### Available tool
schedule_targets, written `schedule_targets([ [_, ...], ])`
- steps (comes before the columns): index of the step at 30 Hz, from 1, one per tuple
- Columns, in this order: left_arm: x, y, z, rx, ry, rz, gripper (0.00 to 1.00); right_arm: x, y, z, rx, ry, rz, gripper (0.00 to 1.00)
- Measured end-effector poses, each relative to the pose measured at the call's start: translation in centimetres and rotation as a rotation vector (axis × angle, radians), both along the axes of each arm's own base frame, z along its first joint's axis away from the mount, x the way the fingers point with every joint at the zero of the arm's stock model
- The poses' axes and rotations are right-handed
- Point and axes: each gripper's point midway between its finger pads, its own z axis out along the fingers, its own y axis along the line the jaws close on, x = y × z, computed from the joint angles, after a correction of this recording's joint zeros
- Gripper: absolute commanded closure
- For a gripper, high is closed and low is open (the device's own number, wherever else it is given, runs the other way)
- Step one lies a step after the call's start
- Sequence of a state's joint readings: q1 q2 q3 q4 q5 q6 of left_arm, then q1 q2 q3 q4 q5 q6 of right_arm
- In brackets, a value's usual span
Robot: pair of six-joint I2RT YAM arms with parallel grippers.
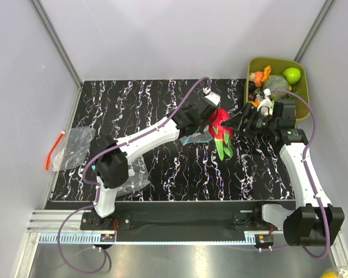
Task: Place the food in the zip-top bag and seal the zipper
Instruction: Place the fake fruit in the zipper food storage bag.
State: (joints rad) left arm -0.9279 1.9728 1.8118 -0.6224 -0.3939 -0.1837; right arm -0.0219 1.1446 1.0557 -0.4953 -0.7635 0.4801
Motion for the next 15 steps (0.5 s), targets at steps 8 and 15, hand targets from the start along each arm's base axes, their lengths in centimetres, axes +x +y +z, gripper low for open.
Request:
schedule_targets([
  [8, -0.2, -0.3, 0.0, -0.018, 0.015, -0.009, 1.00, -2.1, 0.8, -4.3, 0.025, 0.111, 0.020, 0.71],
  [15, -0.8, -1.2, 0.5, -0.074, 0.051, -0.038, 1.00, -2.4, 2.1, -5.4, 0.049, 0.130, 0.060, 0.72],
])
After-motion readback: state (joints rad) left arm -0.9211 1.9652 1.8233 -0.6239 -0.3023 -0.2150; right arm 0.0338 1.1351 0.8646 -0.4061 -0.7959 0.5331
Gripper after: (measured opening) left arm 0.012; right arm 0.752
